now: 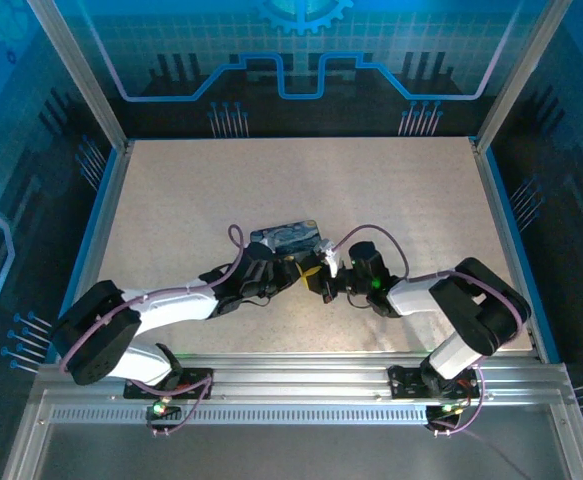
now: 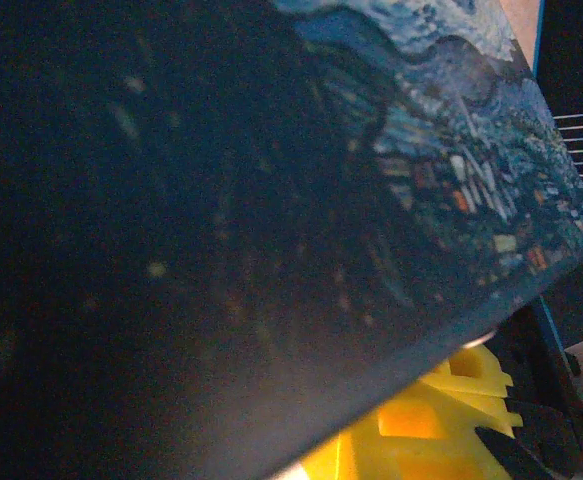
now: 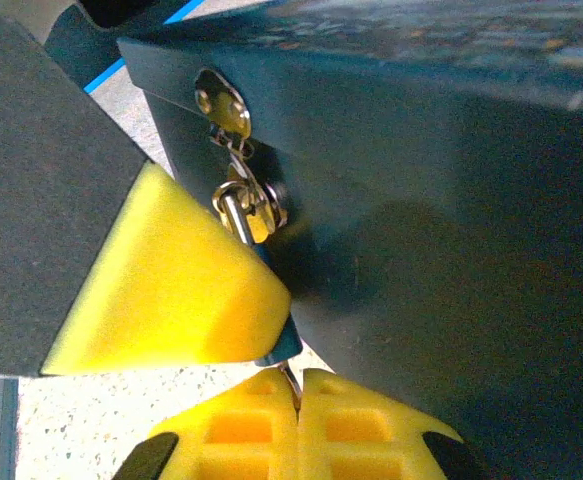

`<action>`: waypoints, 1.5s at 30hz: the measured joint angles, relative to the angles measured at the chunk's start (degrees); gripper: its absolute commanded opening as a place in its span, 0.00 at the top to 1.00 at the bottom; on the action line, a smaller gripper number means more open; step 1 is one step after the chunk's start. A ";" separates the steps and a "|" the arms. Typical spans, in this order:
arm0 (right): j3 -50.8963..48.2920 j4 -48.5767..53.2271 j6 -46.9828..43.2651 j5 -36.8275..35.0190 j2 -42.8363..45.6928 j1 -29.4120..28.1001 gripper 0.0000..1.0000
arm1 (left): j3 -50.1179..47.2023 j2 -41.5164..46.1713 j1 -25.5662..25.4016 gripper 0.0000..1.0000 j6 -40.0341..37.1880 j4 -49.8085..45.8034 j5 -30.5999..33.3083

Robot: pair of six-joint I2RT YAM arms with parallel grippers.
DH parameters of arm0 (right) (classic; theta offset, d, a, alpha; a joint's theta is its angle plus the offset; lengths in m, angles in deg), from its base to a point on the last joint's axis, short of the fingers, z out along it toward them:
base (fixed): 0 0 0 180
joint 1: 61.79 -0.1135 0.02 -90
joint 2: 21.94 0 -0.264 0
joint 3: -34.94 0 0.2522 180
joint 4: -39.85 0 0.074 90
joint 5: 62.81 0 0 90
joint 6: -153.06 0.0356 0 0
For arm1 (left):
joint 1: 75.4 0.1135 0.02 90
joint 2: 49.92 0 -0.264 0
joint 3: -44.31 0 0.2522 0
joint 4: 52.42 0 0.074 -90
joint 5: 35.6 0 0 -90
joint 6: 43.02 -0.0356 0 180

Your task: Unlock the padlock with the key

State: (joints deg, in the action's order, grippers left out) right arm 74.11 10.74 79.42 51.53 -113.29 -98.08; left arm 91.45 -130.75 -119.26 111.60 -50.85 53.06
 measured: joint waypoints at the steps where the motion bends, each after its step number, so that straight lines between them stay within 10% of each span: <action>1: 0.00 -0.31 0.39 -0.11 -0.57 -0.02 0.95 | 0.00 -0.48 0.00 0.82 -0.02 0.17 0.00; 14: -0.33 -0.42 7.89 -4.57 -2.60 -1.88 0.95 | -0.07 -3.78 0.55 0.72 -0.13 1.73 -0.68; 29: -0.26 -0.79 15.93 -7.48 -4.09 -5.57 0.95 | -5.14 5.51 1.20 0.35 -0.17 0.44 -5.62; 45: 0.55 2.51 26.91 -7.28 -2.21 -8.72 0.95 | -13.33 14.60 4.70 0.40 1.79 -0.44 -5.88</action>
State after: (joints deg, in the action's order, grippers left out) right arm 74.66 13.25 106.33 44.25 -115.50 -106.80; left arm 78.12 -116.15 -114.56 113.39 -51.29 47.18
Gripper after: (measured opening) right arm 0.062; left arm 0.610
